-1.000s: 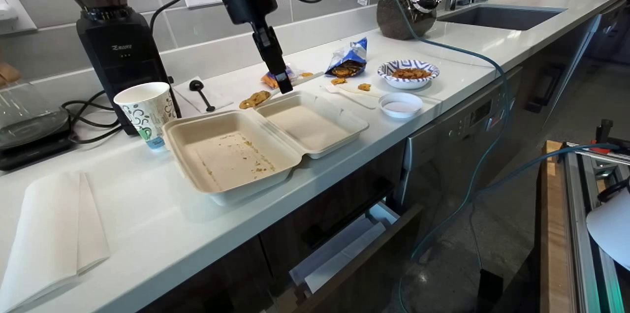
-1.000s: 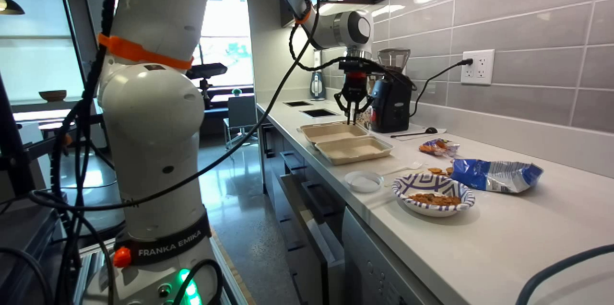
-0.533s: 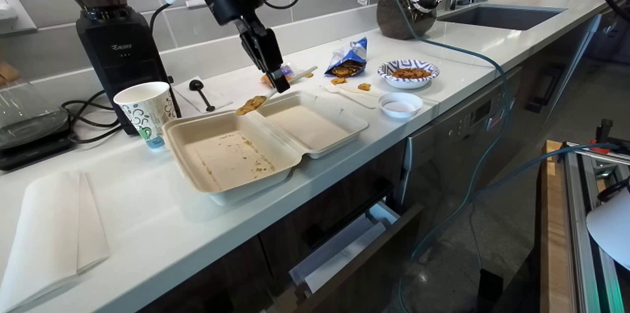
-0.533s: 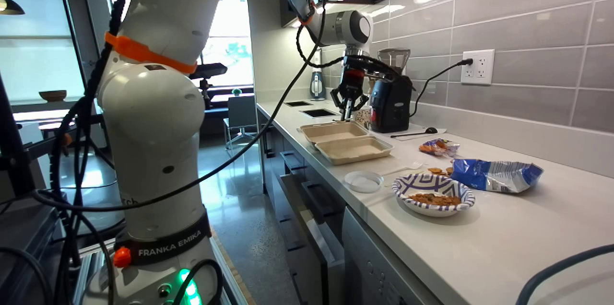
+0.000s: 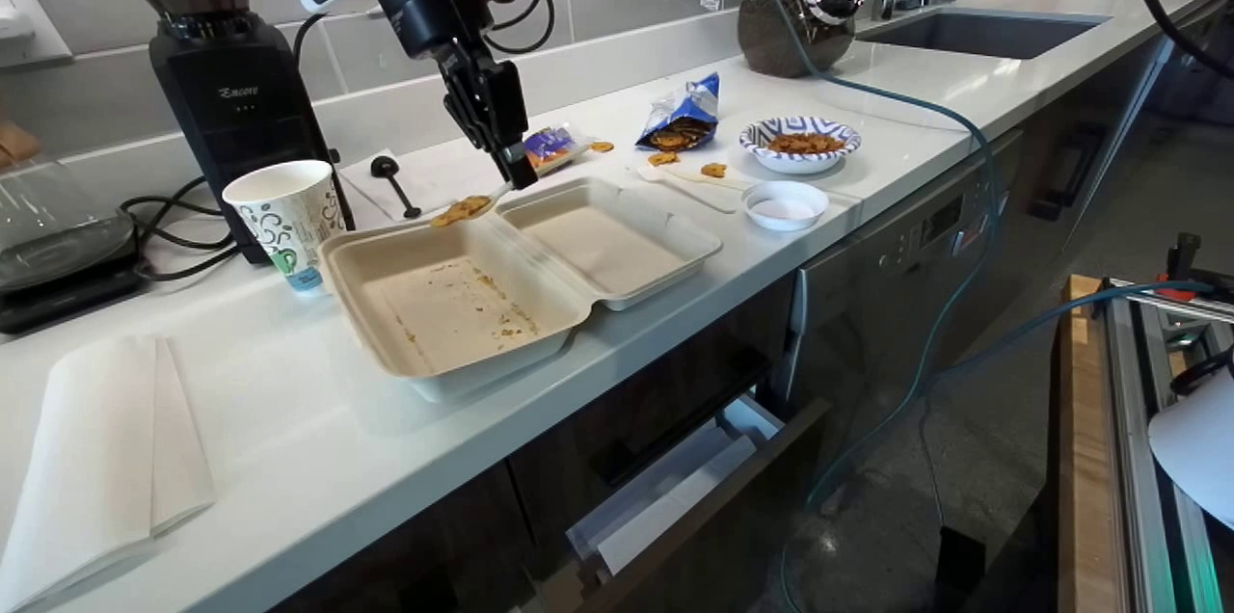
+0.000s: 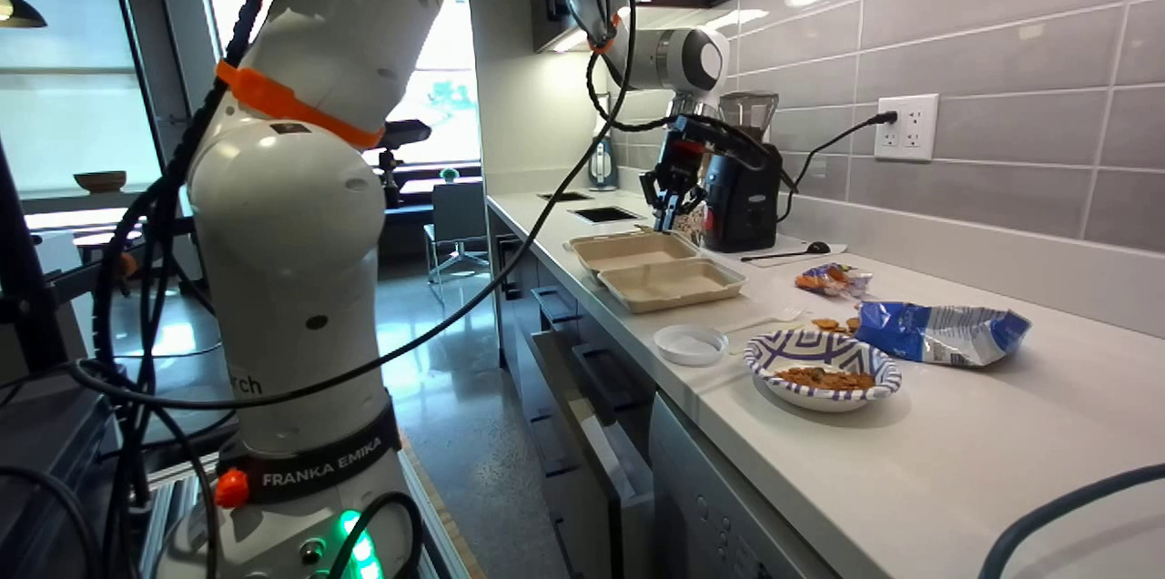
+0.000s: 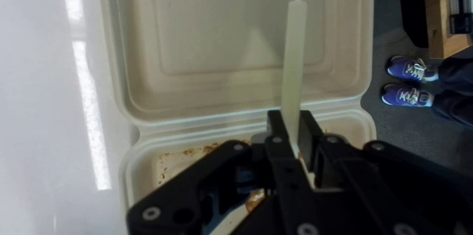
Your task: Use the white spoon to place one snack in the food pack.
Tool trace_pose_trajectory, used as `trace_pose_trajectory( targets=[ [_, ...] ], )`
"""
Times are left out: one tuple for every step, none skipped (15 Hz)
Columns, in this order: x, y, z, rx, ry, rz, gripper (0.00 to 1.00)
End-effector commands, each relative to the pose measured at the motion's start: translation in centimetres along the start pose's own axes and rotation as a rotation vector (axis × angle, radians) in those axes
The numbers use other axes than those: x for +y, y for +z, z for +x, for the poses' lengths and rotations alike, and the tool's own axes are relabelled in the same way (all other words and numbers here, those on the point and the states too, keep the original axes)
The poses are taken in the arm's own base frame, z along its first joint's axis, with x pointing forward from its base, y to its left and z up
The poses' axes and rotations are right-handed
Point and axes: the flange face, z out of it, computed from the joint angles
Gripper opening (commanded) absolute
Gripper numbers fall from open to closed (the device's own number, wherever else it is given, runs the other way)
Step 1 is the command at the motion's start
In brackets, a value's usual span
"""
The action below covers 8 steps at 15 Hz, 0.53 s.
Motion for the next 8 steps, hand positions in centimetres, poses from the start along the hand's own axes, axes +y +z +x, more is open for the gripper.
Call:
trace_pose_trajectory(
  targets=[
    [1.94, 0.20, 0.19, 0.119, -0.092, 0.075, 0.04],
    [2.16, 0.24, 0.17, 0.141, -0.108, 0.098, 0.04],
    [2.34, 0.31, 0.14, 0.155, -0.117, 0.114, 0.04],
    [2.56, 0.36, 0.08, 0.171, -0.125, 0.132, 0.04],
    [2.66, 0.56, 0.11, 0.172, -0.125, 0.149, 0.04],
    [2.68, 0.62, 0.08, 0.173, -0.131, 0.170, 0.04],
    [2.59, 0.79, 0.08, 0.163, -0.126, 0.193, 0.04],
    [2.40, 0.83, 0.12, 0.151, -0.121, 0.215, 0.04]
  ],
)
